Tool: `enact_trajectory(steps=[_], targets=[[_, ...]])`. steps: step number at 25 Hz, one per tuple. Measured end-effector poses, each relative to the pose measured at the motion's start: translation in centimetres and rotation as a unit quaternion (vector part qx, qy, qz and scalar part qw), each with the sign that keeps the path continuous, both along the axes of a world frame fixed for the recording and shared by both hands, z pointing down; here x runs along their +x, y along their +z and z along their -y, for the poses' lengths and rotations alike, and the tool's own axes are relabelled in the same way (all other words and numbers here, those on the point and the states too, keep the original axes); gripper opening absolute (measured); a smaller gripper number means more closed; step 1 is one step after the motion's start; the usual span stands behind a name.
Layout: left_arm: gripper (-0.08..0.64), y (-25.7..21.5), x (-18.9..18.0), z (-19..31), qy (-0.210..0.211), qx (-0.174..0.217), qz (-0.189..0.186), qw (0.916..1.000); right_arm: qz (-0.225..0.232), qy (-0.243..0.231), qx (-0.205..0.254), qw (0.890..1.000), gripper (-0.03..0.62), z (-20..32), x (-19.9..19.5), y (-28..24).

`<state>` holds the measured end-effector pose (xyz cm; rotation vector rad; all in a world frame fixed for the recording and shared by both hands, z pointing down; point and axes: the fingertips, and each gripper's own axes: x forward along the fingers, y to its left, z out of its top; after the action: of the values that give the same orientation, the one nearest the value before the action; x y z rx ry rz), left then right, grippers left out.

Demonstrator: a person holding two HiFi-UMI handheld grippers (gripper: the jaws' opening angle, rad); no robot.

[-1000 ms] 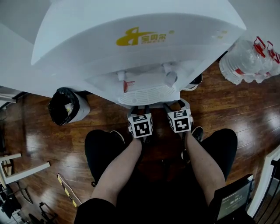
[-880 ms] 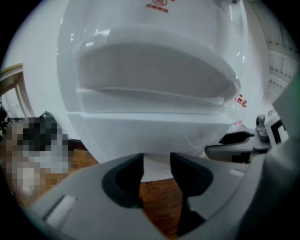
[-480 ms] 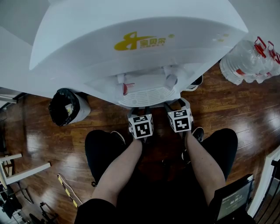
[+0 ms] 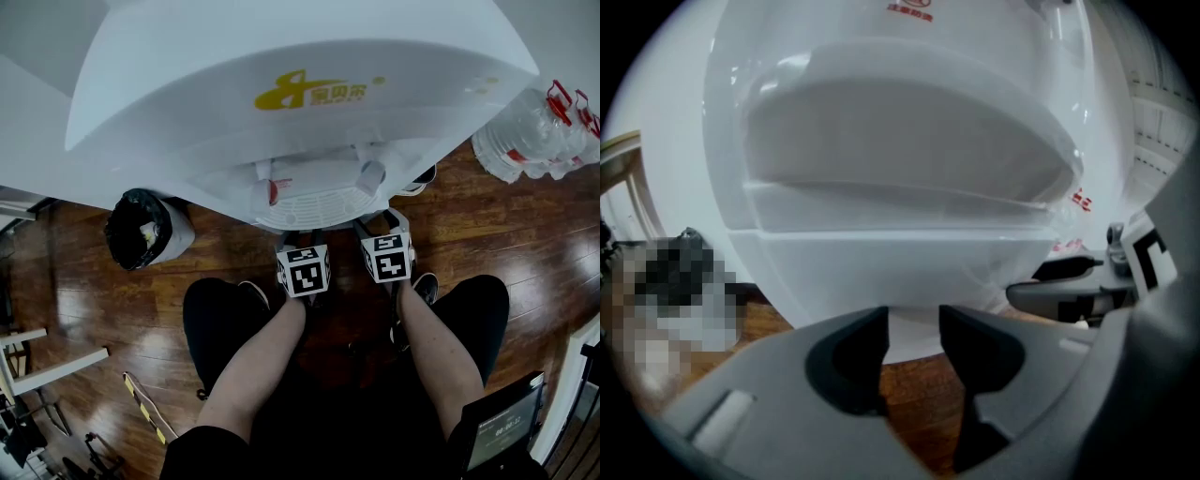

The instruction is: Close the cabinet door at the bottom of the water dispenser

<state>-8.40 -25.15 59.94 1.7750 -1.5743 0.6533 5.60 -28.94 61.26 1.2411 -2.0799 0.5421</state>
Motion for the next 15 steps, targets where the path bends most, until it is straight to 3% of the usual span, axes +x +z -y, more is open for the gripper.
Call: enact_trajectory(steps=[15], targets=[[0.186,0.61,-0.47,0.46,0.002,0.008,0.015,0.9999,0.004,0.012,0.006,1.0,0.293,0.72,-0.14,-0.53]])
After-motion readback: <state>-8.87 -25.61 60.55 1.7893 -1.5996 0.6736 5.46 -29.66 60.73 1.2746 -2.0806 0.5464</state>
